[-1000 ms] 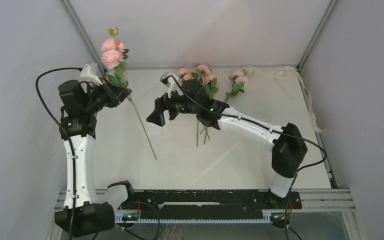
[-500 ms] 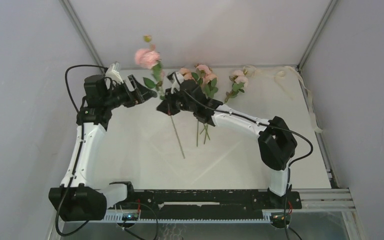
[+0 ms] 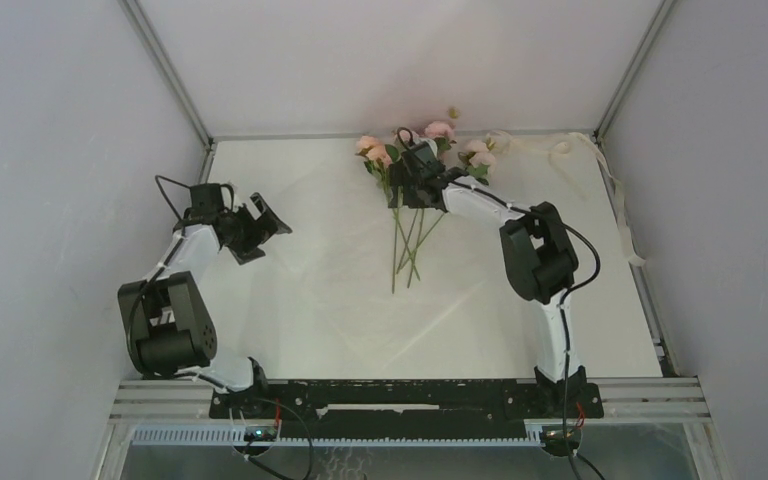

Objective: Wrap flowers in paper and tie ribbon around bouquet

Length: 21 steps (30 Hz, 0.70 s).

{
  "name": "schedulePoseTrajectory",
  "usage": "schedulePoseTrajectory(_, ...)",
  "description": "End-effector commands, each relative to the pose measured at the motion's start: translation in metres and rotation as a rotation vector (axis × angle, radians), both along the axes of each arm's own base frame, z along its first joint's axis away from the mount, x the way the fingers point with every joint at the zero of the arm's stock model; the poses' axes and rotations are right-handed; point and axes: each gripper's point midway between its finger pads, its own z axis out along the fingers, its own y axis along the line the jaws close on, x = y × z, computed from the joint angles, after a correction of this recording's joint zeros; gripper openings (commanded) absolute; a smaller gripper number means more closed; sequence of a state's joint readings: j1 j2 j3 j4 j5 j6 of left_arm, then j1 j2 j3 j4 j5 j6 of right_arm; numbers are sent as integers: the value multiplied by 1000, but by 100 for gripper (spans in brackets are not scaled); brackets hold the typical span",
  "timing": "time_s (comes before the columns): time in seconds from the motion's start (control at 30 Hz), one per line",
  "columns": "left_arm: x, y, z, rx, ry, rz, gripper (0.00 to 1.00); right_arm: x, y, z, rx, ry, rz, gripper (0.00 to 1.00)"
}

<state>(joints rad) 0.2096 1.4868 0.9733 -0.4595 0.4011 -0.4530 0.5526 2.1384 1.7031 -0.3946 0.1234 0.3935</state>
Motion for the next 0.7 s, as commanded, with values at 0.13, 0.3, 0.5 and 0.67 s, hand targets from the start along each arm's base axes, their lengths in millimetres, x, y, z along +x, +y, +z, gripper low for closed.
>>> schedulePoseTrajectory(0.13,3,-3,-51,-51,84,32,100,-28,-70,44,-64,-81,-139,98)
schedulePoseTrajectory(0.3,0,-10,-74,-106,129,33,100,-17,-105,5,-77,34,-232,88)
schedulePoseTrajectory(0.5,0,-14,-83,-132,144,29,98,13,-104,-20,-7,116,-222,71)
schedulePoseTrajectory(0.67,-3,-15,-83,-133,123,36,88,23,-104,-33,14,143,-221,52)
